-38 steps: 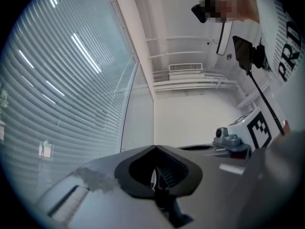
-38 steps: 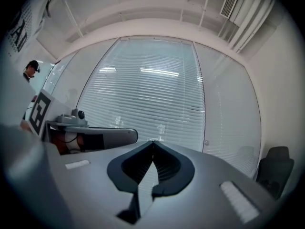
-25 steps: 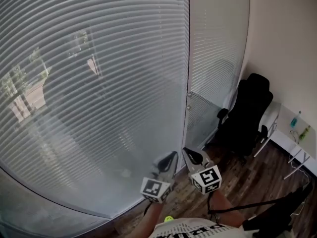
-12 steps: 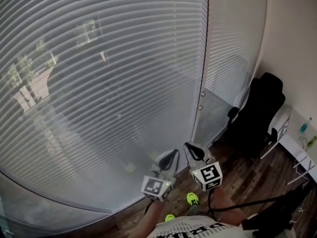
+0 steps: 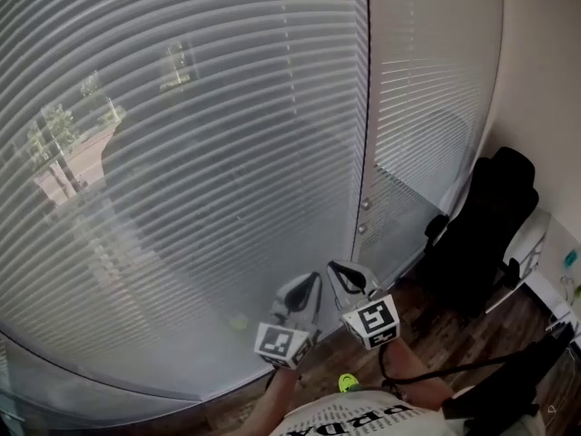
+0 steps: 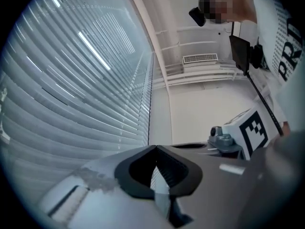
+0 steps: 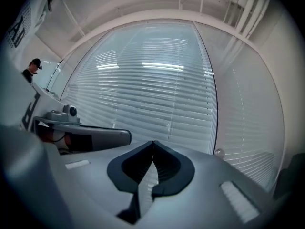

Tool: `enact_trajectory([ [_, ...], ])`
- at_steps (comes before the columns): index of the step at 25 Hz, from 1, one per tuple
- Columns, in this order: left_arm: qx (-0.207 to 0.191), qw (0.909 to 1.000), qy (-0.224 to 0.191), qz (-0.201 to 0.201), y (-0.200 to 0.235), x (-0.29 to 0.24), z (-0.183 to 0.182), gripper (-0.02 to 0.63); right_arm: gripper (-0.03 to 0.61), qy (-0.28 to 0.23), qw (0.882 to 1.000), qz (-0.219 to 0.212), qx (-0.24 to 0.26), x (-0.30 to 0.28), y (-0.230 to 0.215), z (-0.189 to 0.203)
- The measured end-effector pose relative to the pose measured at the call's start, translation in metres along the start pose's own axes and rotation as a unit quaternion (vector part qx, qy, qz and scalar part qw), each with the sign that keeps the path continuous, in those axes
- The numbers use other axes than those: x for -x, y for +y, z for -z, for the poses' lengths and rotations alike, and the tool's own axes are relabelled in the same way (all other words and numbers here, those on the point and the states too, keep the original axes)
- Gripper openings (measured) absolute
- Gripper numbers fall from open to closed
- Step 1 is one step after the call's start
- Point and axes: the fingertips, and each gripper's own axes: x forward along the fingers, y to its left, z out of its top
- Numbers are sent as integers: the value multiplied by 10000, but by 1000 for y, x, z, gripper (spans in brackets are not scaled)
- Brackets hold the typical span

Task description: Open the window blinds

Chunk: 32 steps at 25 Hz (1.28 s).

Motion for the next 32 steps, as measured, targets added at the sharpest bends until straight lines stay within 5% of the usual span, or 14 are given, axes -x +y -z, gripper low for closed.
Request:
enact_trajectory([
  [16, -171, 9977, 66, -648, 5, -113, 13, -6, 6, -63, 9971, -699, 292, -30, -95, 7],
  [24, -15, 9985, 221, -506, 14, -131, 19, -6, 6, 37, 9988, -467, 108, -42, -115, 12],
  [32, 118, 9995, 268, -107, 20, -152, 21, -6, 16, 162, 9993, 233, 238, -52, -156, 15],
])
